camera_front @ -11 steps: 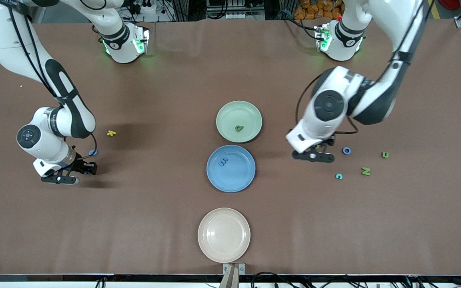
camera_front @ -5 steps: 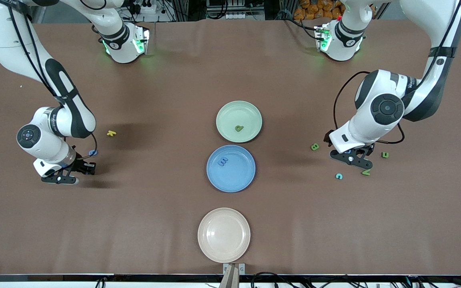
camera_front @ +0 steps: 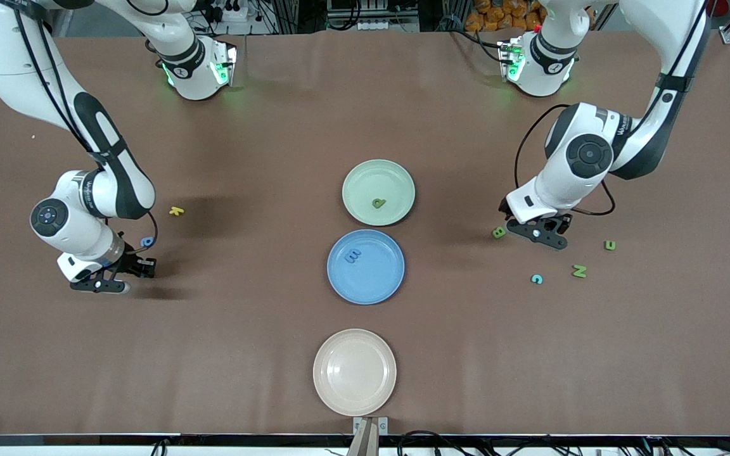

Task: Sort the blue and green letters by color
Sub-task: 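Lift the blue X with the right gripper while the left gripper reaches green B, then release the blue X onto the blue plate while the left gripper grasps B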

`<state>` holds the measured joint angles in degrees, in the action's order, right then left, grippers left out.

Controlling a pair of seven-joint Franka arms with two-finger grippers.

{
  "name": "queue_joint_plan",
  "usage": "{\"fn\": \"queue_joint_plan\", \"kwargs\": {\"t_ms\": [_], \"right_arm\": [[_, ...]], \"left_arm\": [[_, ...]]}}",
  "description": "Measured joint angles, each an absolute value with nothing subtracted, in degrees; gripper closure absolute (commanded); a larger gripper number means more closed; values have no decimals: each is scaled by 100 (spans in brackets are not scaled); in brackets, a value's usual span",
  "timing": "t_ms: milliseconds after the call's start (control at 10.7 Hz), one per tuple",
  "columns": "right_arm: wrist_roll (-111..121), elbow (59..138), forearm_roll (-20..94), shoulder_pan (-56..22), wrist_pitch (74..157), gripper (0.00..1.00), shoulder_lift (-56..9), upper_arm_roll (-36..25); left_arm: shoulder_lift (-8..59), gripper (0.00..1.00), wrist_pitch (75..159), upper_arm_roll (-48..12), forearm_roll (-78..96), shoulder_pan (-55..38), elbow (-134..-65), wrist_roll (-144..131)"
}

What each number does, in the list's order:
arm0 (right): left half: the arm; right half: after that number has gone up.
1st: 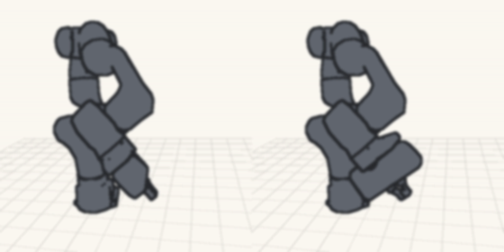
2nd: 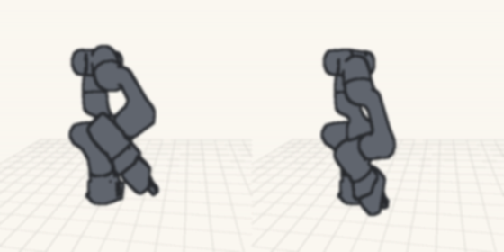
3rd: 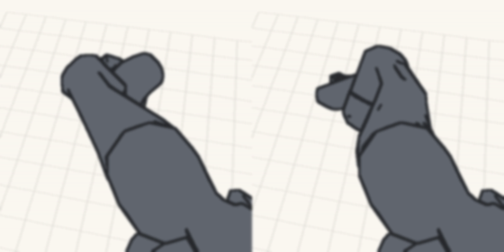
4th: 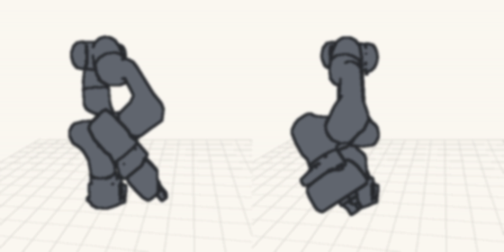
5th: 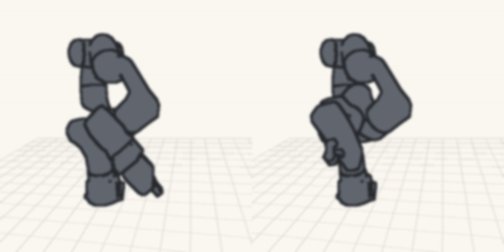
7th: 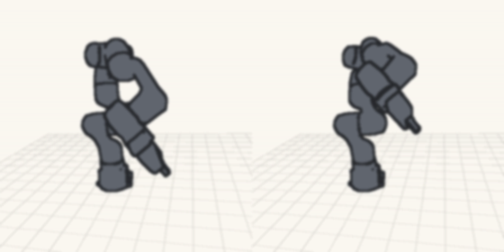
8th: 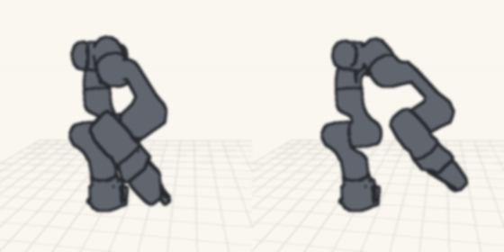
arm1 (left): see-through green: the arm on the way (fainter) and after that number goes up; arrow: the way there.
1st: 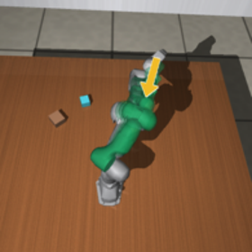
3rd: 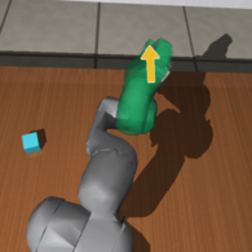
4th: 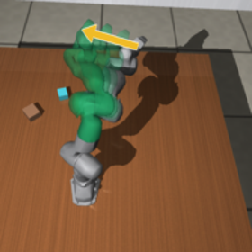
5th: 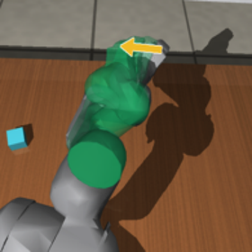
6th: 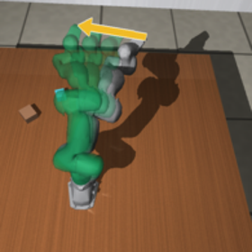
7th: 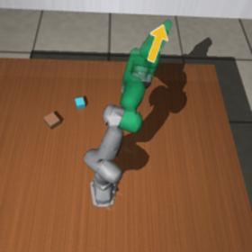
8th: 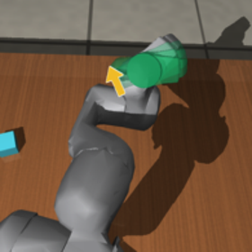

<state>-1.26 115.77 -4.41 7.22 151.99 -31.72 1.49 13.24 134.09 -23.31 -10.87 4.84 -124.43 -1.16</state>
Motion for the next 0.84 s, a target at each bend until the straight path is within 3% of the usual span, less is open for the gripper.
{"fn": "queue_joint_plan", "kwargs": {"t_ms": [469, 844], "right_arm": [[-966, 11081, -437, 643, 14760, 100, -3156, 512], [-1947, 10615, -423, 59, 14718, 100, -3191, 672]], "left_arm": [[1431, 21, 14205, -2486, -1082, 499, -12900, 510], [1710, 24, 14712, -2484, -1081, 533, -12974, 1181]]}}
